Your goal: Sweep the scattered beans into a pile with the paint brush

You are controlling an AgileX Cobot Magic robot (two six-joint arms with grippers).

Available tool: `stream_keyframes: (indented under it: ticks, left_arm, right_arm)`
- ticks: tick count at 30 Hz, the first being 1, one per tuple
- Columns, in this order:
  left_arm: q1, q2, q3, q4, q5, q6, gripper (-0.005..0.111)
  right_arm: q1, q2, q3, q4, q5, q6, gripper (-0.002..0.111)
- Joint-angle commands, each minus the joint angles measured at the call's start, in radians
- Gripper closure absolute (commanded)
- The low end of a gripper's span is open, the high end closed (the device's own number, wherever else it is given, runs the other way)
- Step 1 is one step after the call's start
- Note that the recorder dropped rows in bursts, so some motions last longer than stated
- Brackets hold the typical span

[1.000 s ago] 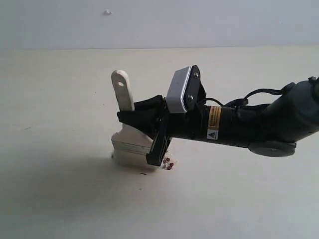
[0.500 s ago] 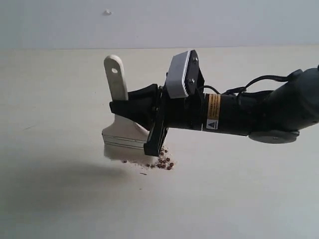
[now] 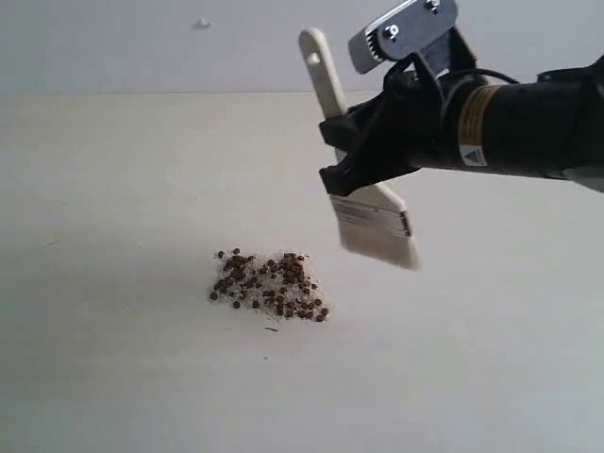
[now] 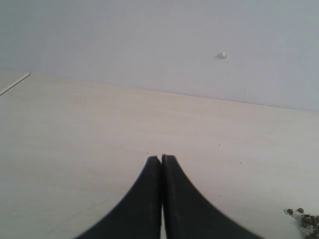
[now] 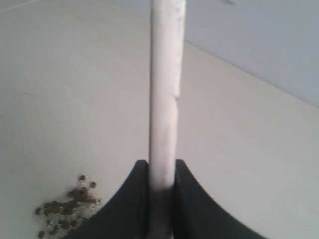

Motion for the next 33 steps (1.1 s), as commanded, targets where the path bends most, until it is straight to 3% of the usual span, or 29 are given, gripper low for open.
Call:
stream_keyframes:
  ticks: [1,8,15,19,22,29,30,33]
  left_arm:
    - [-0.005,-0.002,0.000,-0.008,-0.002,-0.004,0.107]
    - [-0.005,-0.002,0.000,-0.008,-0.002,-0.004,0.107]
    - [-0.005,-0.002,0.000,-0.008,-0.002,-0.004,0.107]
    - [-0.005,-0.002,0.000,-0.008,-0.002,-0.004,0.107]
    - [-0.005,-0.002,0.000,-0.008,-0.002,-0.004,0.107]
    - [-0.005,-0.002,0.000,-0.008,-0.002,-0.004,0.107]
    - [-0.005,-0.002,0.000,-0.008,-0.002,-0.004,0.107]
    - [-0.005,-0.002,0.000,-0.008,-0.002,-0.004,0.107]
  right_arm:
    - [-0.002,-0.075,0.009,0.111,0.189,0.012,0.108]
    - [-0.002,-0.131,0.058,0.138,0.267,0.021,0.108]
    - [0.091,-0.141,0.058,0.044,0.563,0.066,0.108]
    - [0.211,-0.141,0.058,-0.234,0.911,0.383,0.108]
    - [0.326,-0.141,0.058,-0.337,1.149,0.586,0.108]
    - [0.559,-0.122,0.102,-0.567,1.272,1.132,0.108]
    - [0.619,-0.088,0.127,-0.642,1.326,1.304,0.108]
    - [0.695,-0.013,0.136,-0.657,1.450,1.414,0.108]
